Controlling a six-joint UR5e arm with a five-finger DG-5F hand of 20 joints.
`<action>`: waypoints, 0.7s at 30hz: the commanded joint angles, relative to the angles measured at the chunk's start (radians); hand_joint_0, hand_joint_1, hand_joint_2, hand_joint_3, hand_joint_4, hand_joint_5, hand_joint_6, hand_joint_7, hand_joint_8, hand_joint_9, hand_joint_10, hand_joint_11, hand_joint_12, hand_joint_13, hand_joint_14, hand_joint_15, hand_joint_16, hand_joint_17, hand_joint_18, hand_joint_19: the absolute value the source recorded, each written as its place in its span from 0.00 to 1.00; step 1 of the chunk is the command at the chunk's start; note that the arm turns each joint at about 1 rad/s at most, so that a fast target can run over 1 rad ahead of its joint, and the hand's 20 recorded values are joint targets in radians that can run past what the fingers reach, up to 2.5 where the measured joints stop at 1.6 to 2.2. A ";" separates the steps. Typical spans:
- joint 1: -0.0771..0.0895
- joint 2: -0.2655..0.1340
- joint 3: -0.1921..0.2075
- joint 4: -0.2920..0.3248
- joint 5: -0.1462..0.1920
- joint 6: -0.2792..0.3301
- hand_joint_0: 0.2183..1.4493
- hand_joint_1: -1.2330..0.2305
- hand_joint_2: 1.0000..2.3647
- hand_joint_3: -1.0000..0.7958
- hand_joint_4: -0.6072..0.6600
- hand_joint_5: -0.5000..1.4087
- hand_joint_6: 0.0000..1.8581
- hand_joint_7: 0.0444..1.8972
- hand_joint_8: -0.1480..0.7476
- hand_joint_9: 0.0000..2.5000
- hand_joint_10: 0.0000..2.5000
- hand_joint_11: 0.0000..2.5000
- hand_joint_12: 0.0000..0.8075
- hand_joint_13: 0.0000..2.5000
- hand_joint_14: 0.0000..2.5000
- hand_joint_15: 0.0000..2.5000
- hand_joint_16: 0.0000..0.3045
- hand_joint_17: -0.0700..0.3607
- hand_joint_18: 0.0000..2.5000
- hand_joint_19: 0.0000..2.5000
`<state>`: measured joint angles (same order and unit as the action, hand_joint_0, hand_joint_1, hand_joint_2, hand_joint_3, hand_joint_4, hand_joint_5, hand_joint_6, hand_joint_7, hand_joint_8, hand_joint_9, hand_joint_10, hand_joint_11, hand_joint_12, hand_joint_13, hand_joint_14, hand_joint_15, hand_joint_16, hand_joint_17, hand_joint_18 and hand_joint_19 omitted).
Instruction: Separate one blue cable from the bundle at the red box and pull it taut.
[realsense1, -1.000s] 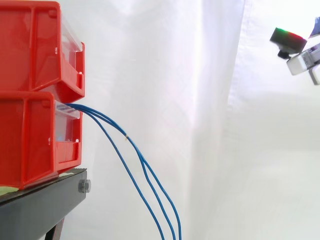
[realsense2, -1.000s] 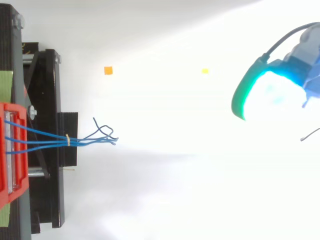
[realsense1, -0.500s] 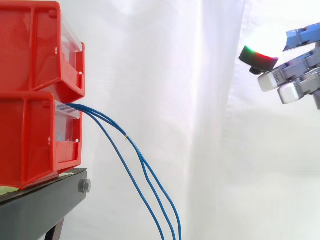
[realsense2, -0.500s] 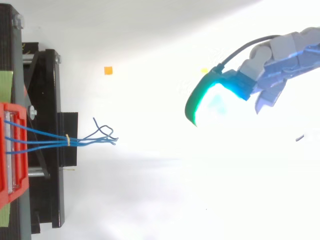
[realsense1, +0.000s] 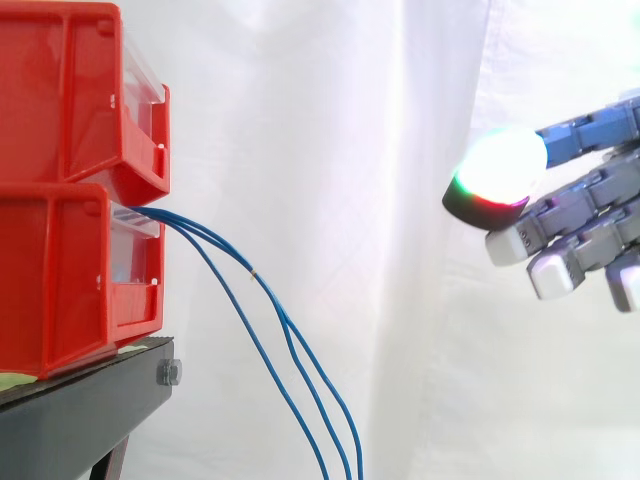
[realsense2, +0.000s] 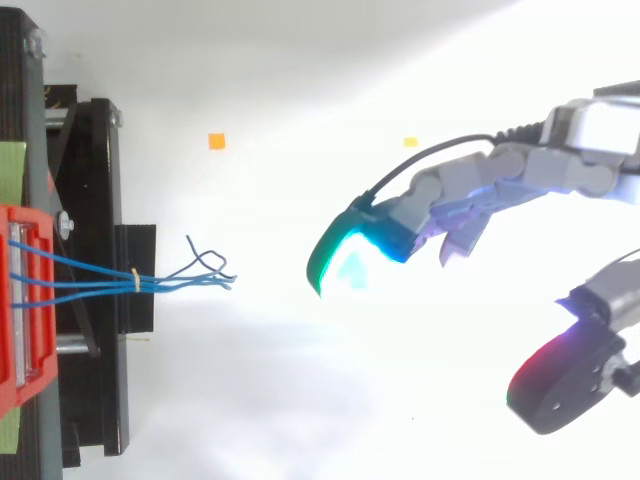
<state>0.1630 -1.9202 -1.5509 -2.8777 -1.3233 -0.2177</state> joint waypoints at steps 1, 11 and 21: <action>0.006 -0.030 0.000 0.041 0.009 -0.014 0.30 0.45 0.00 0.28 0.66 0.13 0.27 0.35 0.49 0.19 0.00 0.13 0.45 0.23 0.01 0.13 0.16 0.41 0.24 0.26; 0.009 -0.066 0.000 0.135 0.058 -0.101 0.30 0.43 0.00 0.28 0.66 0.14 0.27 0.35 0.49 0.19 0.00 0.13 0.45 0.23 0.01 0.13 0.16 0.41 0.24 0.26; -0.003 -0.184 0.029 0.296 0.067 -0.120 0.30 0.43 0.00 0.28 0.66 0.14 0.27 0.35 0.49 0.19 0.00 0.13 0.45 0.23 0.01 0.13 0.16 0.41 0.24 0.26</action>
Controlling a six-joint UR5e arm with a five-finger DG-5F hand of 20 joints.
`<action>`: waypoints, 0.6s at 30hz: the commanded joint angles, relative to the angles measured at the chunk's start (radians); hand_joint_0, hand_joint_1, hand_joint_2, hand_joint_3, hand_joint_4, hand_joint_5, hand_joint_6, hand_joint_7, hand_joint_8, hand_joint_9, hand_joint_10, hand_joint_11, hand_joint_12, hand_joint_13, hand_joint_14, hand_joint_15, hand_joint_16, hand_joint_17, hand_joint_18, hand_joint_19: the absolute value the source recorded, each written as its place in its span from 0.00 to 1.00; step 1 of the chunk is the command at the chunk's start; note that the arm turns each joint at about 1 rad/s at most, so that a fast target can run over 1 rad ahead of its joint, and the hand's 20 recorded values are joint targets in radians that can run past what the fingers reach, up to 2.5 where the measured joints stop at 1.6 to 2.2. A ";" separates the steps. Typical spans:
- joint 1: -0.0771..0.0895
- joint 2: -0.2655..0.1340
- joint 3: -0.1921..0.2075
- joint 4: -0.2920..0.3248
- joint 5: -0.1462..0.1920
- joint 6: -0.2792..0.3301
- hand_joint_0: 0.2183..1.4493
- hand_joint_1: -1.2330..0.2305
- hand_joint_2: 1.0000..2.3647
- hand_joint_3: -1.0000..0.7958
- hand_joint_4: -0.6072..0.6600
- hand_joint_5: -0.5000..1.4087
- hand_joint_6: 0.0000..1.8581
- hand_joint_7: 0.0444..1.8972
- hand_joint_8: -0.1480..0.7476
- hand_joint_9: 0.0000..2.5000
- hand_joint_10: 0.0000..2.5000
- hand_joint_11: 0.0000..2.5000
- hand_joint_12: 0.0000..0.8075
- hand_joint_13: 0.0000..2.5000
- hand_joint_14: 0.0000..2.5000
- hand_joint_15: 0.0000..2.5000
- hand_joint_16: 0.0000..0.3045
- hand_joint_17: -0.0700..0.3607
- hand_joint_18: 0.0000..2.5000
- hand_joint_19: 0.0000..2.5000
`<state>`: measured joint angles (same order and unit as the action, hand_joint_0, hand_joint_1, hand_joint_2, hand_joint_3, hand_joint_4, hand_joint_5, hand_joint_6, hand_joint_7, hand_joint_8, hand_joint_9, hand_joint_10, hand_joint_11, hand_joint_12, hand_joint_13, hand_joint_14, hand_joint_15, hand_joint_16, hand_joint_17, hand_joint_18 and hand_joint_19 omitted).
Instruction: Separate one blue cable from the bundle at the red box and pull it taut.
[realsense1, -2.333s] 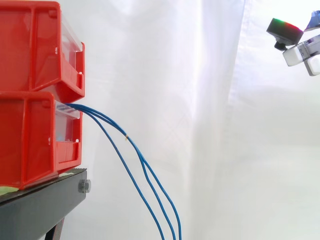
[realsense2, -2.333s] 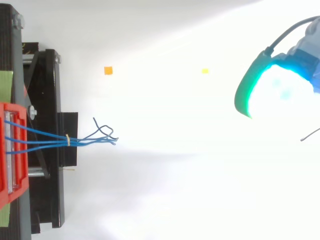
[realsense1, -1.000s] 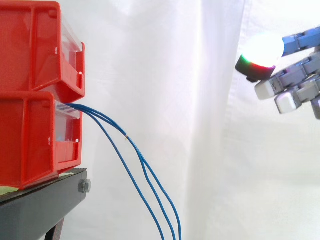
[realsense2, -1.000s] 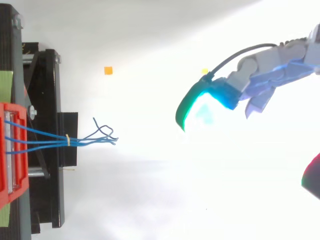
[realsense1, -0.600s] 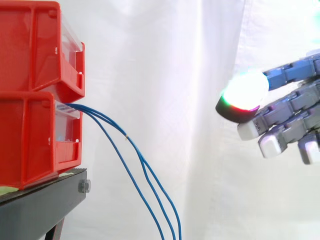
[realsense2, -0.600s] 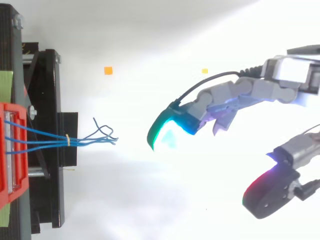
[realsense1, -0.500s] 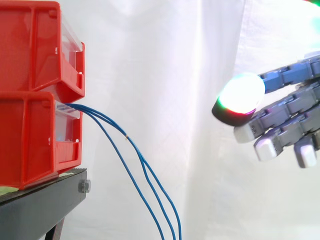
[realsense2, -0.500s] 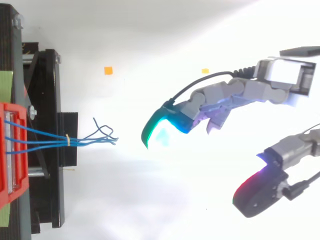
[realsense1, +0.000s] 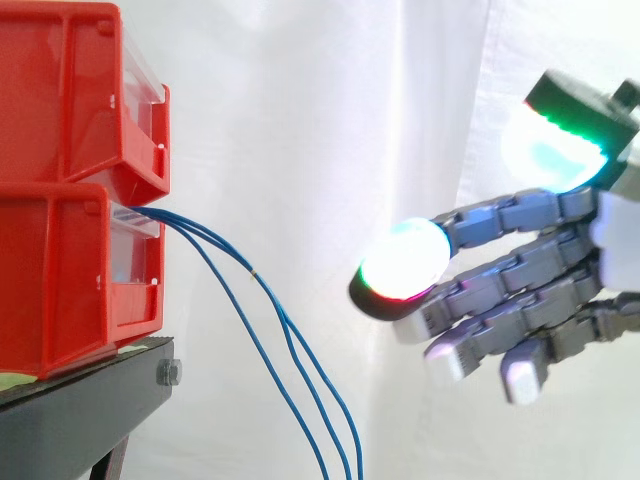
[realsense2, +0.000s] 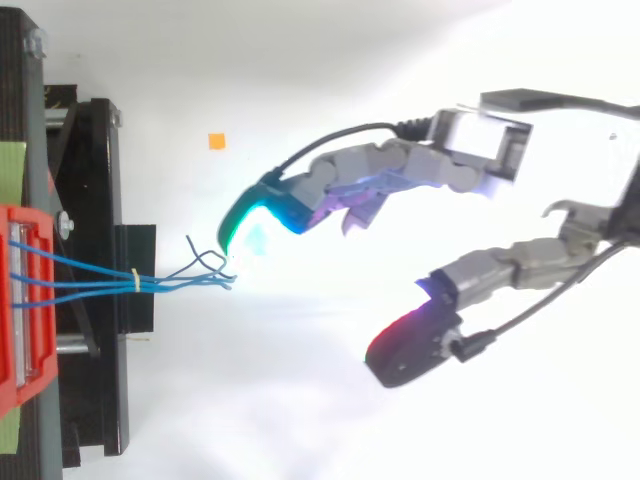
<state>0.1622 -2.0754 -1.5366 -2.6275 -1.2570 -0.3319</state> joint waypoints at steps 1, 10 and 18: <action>-0.003 -0.029 0.016 0.049 0.002 -0.009 0.30 0.43 0.00 0.28 0.66 0.14 0.27 0.35 0.49 0.19 0.00 0.13 0.45 0.23 0.01 0.13 0.16 0.41 0.24 0.26; -0.009 -0.029 0.016 0.066 0.060 -0.064 0.29 0.43 0.00 0.28 0.67 0.14 0.27 0.36 0.49 0.19 0.00 0.13 0.45 0.23 0.01 0.13 0.16 0.41 0.23 0.26; -0.009 -0.029 0.016 0.075 0.077 -0.092 0.29 0.43 0.00 0.28 0.68 0.14 0.27 0.36 0.49 0.19 0.00 0.13 0.45 0.23 0.01 0.13 0.16 0.41 0.23 0.26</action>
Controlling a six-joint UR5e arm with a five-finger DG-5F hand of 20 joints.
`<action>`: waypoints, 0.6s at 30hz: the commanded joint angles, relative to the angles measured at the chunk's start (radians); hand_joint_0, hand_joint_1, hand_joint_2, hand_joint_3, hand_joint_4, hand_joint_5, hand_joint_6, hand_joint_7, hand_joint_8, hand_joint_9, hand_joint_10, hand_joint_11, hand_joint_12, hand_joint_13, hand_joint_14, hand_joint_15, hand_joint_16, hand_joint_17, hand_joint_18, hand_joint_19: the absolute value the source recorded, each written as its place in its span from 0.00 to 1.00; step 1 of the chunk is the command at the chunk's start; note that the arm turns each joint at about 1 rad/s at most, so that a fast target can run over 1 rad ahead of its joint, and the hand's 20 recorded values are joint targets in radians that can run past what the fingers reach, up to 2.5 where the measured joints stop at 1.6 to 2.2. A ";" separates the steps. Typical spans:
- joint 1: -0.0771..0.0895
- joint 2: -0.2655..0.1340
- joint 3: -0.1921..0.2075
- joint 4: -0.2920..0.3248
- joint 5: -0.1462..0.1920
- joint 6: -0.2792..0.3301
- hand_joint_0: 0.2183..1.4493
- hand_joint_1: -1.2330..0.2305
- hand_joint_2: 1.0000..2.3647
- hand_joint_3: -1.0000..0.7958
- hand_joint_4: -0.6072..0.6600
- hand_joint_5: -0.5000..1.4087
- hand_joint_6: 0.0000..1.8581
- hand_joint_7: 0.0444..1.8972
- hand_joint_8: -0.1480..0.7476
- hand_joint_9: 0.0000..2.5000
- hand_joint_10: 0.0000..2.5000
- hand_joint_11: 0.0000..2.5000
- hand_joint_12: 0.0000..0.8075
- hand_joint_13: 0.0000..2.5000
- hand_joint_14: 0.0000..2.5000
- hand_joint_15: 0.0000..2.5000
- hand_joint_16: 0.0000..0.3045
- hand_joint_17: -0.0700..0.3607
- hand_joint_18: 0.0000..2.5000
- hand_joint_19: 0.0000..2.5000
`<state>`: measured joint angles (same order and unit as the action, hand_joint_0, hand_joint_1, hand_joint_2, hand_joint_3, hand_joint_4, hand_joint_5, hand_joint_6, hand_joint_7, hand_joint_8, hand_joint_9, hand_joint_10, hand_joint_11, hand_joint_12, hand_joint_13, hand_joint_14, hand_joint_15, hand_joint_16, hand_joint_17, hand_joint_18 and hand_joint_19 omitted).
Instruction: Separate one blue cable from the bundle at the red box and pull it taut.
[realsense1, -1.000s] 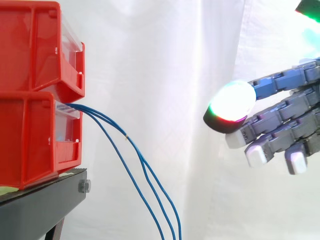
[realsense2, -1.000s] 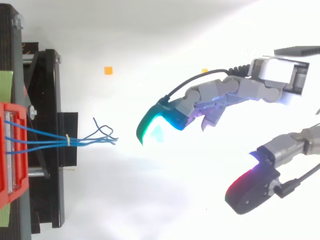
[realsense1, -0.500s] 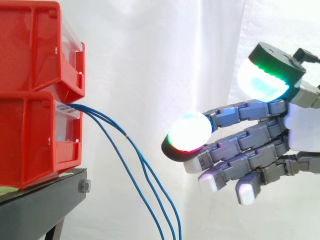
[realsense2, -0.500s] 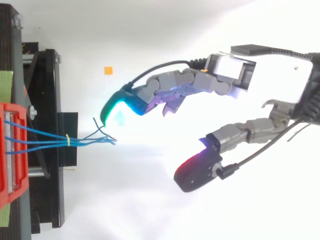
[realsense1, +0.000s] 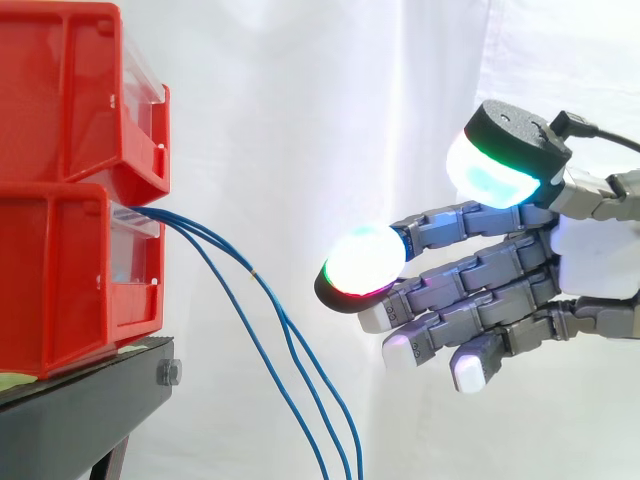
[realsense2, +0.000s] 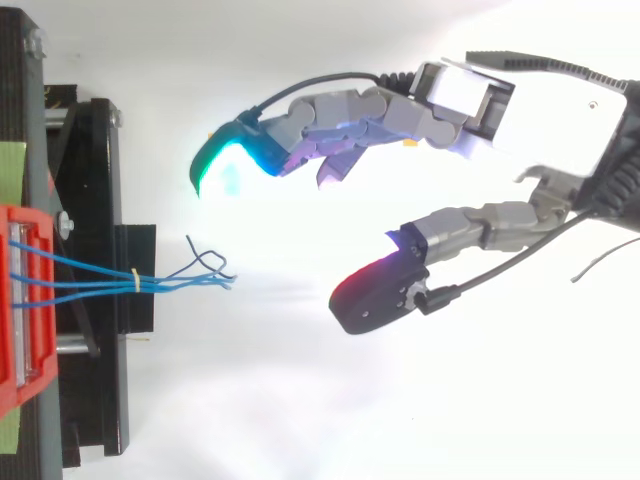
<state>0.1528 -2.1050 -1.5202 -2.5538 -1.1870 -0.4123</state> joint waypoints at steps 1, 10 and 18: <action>0.001 0.000 0.000 0.001 0.009 -0.014 0.29 0.43 0.00 0.28 0.68 0.14 0.27 0.36 0.49 0.19 0.00 0.13 0.45 0.23 0.01 0.13 0.16 0.41 0.23 0.26; 0.010 -0.032 0.006 0.021 0.032 -0.042 0.29 0.43 0.00 0.28 0.68 0.14 0.27 0.36 0.49 0.20 0.00 0.13 0.45 0.23 0.01 0.13 0.16 0.41 0.23 0.26; 0.007 -0.147 0.138 0.009 -0.013 0.038 0.29 0.43 0.00 0.28 0.68 0.15 0.27 0.36 0.49 0.20 0.00 0.13 0.45 0.23 0.00 0.13 0.16 0.41 0.23 0.26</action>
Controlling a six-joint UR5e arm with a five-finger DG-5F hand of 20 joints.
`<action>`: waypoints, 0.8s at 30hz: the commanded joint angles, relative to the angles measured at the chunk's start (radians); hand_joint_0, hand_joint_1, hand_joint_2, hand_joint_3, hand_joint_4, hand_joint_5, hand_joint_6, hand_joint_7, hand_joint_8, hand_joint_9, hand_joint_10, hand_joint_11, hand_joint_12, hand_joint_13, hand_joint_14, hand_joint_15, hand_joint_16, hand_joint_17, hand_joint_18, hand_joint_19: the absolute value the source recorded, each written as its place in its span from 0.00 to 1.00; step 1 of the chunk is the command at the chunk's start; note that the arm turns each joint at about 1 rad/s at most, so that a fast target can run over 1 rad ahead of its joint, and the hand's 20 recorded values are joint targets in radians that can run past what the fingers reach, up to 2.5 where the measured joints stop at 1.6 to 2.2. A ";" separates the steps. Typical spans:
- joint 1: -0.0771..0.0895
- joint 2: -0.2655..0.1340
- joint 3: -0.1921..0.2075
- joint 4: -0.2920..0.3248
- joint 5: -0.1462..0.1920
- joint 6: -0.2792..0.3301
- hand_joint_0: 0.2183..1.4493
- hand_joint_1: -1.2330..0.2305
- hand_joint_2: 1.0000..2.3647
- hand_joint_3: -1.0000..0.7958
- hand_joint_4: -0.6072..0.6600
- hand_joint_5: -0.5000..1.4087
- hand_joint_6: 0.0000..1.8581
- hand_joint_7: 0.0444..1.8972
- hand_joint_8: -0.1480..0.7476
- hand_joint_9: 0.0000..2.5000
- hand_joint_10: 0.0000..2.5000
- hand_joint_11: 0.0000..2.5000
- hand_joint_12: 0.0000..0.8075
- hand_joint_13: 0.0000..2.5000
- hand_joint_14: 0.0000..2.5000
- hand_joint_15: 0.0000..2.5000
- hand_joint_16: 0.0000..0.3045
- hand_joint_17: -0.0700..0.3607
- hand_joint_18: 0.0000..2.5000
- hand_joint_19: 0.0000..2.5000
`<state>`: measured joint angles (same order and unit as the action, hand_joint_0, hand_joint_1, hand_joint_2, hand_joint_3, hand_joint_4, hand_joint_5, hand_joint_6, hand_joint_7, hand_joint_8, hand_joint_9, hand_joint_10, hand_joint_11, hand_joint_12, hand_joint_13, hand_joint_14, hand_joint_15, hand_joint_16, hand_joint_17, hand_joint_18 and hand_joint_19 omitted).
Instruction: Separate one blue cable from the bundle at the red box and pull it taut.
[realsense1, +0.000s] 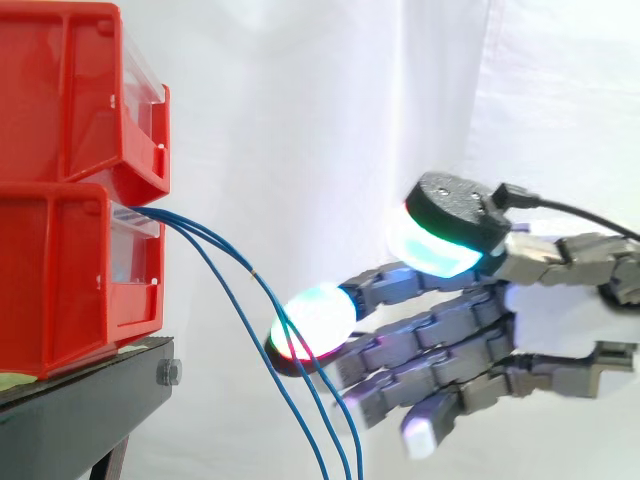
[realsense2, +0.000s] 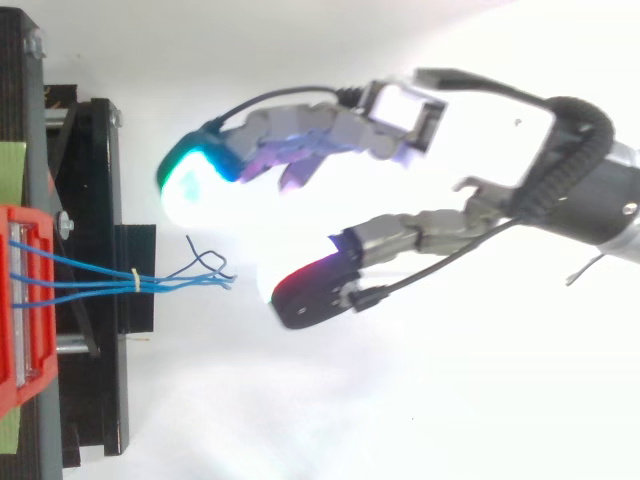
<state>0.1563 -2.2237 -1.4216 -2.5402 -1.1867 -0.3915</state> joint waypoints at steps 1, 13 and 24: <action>0.003 -0.031 0.044 -0.005 -0.013 0.016 0.29 0.43 0.00 0.28 0.68 0.15 0.27 0.36 0.49 0.20 0.00 0.13 0.45 0.23 0.01 0.13 0.16 0.41 0.23 0.26; 0.005 -0.114 0.096 0.052 -0.048 0.054 0.29 0.44 0.00 0.28 0.69 0.15 0.27 0.37 0.49 0.20 0.00 0.13 0.45 0.23 0.01 0.13 0.16 0.41 0.23 0.26; -0.008 -0.145 0.107 0.083 -0.108 0.114 0.28 0.43 0.00 0.28 0.71 0.16 0.27 0.42 0.50 0.23 0.00 0.16 0.45 0.26 0.01 0.16 0.16 0.42 0.24 0.27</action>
<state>0.1518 -2.3621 -1.3162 -2.4702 -1.2650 -0.3109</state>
